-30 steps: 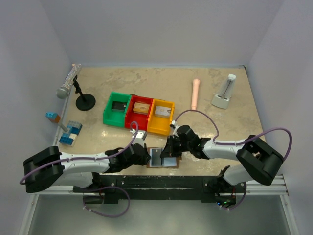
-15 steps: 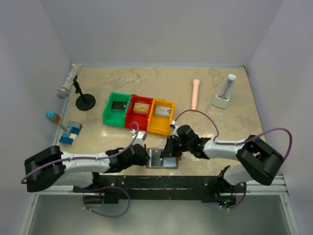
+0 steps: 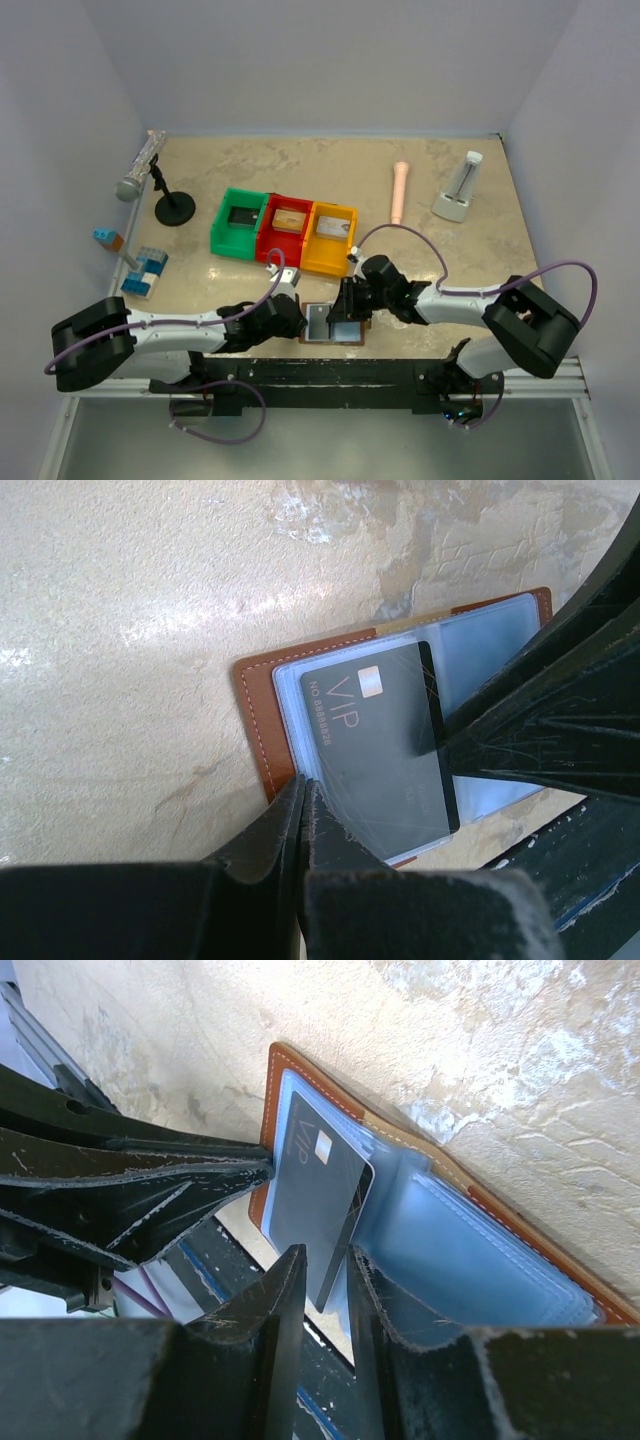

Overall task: Take the credit cards out of the card holder
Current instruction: Remove the credit card from the card holder.

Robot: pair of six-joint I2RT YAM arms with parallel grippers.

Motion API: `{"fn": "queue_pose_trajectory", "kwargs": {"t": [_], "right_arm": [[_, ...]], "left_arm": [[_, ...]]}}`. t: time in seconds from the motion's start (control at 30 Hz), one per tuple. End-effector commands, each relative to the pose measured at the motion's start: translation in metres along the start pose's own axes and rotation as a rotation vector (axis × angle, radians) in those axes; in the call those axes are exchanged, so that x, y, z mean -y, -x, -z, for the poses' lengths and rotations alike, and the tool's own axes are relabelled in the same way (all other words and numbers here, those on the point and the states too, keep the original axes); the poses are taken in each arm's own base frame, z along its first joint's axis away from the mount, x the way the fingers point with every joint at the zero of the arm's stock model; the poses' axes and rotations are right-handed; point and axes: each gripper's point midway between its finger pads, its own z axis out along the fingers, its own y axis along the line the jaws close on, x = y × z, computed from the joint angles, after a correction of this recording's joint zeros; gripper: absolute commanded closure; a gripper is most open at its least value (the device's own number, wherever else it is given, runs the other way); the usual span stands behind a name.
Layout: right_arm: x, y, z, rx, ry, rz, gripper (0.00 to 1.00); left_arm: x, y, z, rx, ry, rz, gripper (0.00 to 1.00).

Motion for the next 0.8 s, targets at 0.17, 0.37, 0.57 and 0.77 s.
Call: {"fn": "queue_pose_trajectory", "kwargs": {"t": [0.17,0.37,0.57,0.77], "right_arm": [[-0.010,0.003,-0.004,-0.011,0.049,0.020,0.71],[-0.011,0.004,-0.002,-0.003,0.054,0.014,0.71],[0.000,0.000,-0.003,-0.013,0.006,-0.001,0.69],[0.001,-0.001,-0.004,-0.019,0.009,-0.005,0.67]], "left_arm": [[-0.005,-0.006,-0.004,-0.015,0.014,0.005,1.00],[-0.008,-0.009,-0.004,-0.018,0.018,0.017,1.00],[-0.011,-0.011,-0.004,-0.018,0.023,0.028,1.00],[-0.012,-0.011,-0.004,-0.016,0.024,0.030,1.00]]}}
